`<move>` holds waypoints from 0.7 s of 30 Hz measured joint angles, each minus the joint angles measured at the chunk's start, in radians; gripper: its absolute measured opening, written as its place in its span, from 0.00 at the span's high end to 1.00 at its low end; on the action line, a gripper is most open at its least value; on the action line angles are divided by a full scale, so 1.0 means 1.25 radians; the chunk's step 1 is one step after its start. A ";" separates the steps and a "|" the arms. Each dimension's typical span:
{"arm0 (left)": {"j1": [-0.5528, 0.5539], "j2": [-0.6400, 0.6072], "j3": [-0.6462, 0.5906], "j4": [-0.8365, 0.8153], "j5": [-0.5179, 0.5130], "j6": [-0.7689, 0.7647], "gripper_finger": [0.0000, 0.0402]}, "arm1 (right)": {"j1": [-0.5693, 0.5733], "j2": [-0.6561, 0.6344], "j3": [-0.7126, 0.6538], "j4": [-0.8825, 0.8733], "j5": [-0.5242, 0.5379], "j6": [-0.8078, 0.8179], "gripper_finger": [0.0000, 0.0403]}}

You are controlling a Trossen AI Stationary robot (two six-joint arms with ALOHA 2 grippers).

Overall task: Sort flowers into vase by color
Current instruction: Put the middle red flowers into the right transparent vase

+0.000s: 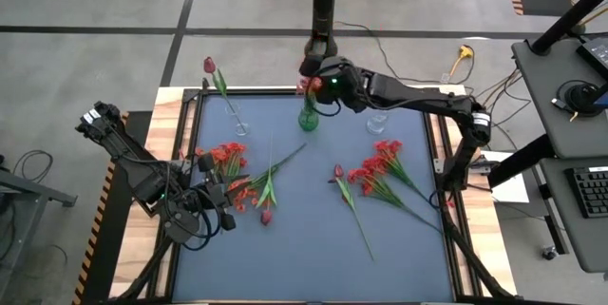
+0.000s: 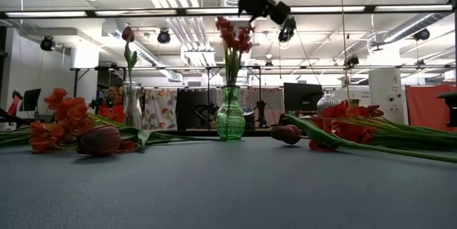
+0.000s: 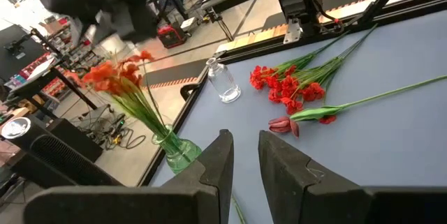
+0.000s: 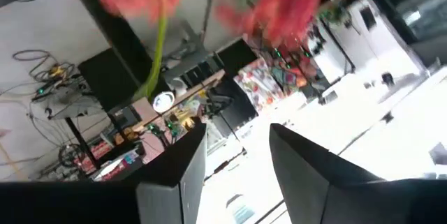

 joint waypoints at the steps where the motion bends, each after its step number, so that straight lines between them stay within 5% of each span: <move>1: 0.000 0.000 0.000 0.000 0.000 0.000 0.87 | 0.001 -0.010 0.000 0.004 0.000 0.015 0.64; 6: 0.000 0.000 0.000 0.000 0.000 0.000 0.87 | 0.006 -0.059 0.000 0.034 0.026 0.095 0.65; 9: 0.000 0.000 0.000 0.001 0.000 0.000 0.87 | 0.006 -0.092 0.000 0.064 0.035 0.269 0.67; 15: 0.000 0.000 0.000 0.008 0.000 -0.022 0.87 | 0.006 -0.151 0.001 0.031 0.085 1.013 0.70; 21: 0.001 0.010 0.000 0.028 0.050 -0.099 0.87 | 0.013 -0.227 0.001 -0.376 0.044 1.680 0.72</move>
